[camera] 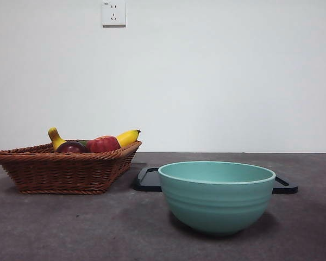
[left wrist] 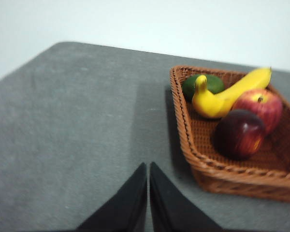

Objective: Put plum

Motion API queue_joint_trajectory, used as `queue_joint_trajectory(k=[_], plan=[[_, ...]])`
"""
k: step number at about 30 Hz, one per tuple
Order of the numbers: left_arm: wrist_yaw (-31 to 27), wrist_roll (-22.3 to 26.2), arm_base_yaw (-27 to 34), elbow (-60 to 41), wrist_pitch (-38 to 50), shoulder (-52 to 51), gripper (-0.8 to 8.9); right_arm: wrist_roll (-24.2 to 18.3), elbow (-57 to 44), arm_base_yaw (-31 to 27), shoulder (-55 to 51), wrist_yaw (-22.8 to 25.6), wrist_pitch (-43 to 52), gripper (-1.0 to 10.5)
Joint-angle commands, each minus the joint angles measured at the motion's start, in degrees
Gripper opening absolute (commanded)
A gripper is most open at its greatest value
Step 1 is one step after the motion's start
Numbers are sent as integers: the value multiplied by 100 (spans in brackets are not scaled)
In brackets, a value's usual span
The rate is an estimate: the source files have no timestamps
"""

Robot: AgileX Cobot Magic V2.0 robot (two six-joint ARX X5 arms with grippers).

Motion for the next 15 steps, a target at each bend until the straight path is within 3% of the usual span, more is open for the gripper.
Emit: queue_joint_trajectory(k=[1,15], plan=[[-7,-643,7,-114,-55,-11,8,507,-28,-7,-15,-17,9,5],[365,-1561,7,605,-474,20,9,1239,476,-2,-13,-177,-181,5]])
